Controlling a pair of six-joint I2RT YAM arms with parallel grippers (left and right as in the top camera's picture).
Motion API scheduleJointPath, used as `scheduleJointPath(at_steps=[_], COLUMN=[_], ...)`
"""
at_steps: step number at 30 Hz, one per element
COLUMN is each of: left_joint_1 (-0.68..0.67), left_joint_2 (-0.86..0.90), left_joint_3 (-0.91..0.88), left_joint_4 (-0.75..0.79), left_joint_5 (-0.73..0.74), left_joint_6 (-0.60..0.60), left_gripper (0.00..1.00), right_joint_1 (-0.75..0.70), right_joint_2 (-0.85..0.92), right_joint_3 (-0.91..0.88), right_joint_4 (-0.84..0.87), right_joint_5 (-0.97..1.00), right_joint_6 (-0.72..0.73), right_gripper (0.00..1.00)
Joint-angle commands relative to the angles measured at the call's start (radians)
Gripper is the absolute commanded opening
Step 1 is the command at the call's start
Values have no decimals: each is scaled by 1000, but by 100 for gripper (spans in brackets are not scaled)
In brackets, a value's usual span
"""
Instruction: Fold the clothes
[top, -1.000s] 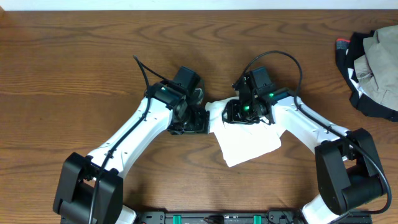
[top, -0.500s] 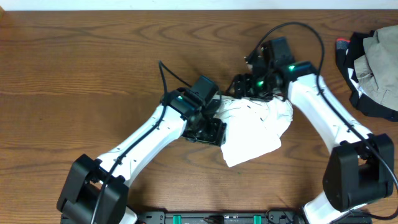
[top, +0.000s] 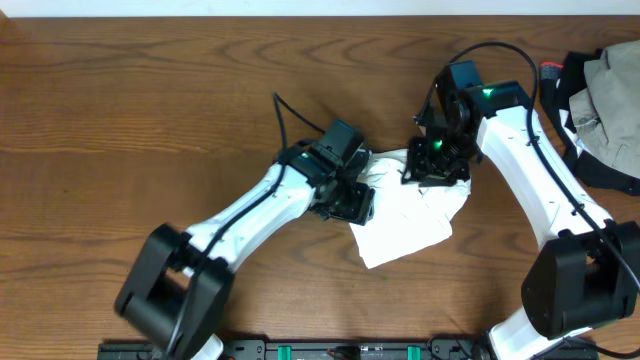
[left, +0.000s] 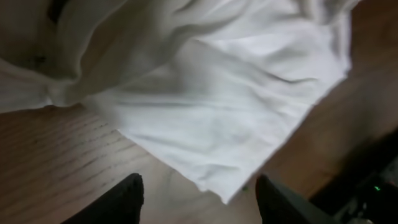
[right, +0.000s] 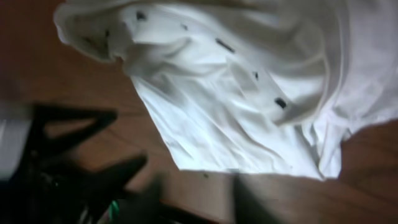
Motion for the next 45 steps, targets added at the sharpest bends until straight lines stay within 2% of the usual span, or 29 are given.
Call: scheduleJointPath(at_steps=[1, 6, 13, 24, 34, 45], left_joint_1=[5, 43, 138, 172, 172, 172], left_joint_2=[44, 47, 47, 47, 47, 47], left_joint_3=[-3, -3, -3, -3, -3, -3], left_joint_4=[20, 68, 76, 82, 101, 102], left_joint_5=[-16, -17, -15, -16, -16, -17], left_joint_6=[14, 13, 13, 13, 13, 14], left_gripper=[60, 60, 60, 60, 60, 61], right_joint_1=[5, 75, 220, 230, 174, -27], right_joint_2=[-13, -13, -13, -13, -13, -13], right_joint_3=[13, -51, -262, -435, -504, -554], right_joint_4=[-37, -73, 128, 317, 373, 377], right_joint_5=[6, 1, -4, 0, 86, 204], right_joint_6=[6, 13, 192, 287, 366, 387], right_gripper=[7, 1, 1, 3, 1, 1])
